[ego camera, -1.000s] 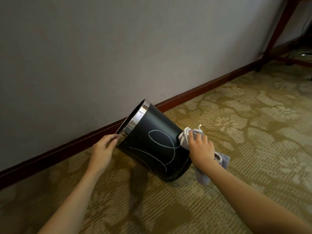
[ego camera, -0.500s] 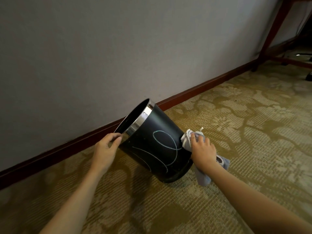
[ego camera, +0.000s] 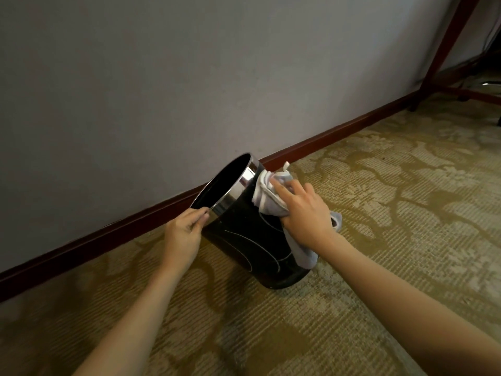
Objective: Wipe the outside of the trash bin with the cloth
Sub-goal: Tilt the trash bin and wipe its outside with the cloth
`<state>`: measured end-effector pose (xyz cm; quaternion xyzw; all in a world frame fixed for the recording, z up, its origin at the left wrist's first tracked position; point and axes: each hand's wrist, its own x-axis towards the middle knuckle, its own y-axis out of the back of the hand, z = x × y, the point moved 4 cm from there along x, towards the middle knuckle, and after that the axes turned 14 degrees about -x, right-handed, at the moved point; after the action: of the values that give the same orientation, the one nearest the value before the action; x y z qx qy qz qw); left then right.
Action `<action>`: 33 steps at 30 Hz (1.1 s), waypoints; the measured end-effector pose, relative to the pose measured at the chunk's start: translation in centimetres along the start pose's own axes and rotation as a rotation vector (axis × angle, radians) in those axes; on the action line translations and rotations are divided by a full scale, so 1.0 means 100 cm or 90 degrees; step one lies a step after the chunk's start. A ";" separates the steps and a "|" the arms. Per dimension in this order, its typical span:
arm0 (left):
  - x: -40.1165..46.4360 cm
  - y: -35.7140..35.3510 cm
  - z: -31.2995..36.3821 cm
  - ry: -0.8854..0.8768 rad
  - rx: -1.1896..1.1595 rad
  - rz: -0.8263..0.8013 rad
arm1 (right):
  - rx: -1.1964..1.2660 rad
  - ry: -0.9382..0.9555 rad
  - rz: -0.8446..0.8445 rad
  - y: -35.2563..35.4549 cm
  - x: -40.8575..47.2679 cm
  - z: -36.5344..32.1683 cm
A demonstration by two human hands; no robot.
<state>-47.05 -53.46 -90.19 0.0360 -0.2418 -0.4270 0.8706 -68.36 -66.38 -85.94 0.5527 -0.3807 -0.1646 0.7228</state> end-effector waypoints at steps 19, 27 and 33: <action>-0.017 -0.028 -0.010 -0.003 0.229 -0.158 | 0.072 -0.015 -0.012 -0.018 -0.029 0.017; -0.011 -0.053 0.010 -0.019 0.279 -0.175 | -0.011 -0.186 -0.215 -0.067 -0.090 0.060; -0.010 -0.086 0.035 -0.092 0.355 -0.169 | 0.137 -0.203 -0.072 -0.033 -0.055 0.052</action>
<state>-55.44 -57.62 -89.83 0.2738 -0.4040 -0.4555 0.7446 -75.14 -67.39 -90.51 0.6142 -0.4741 -0.2484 0.5799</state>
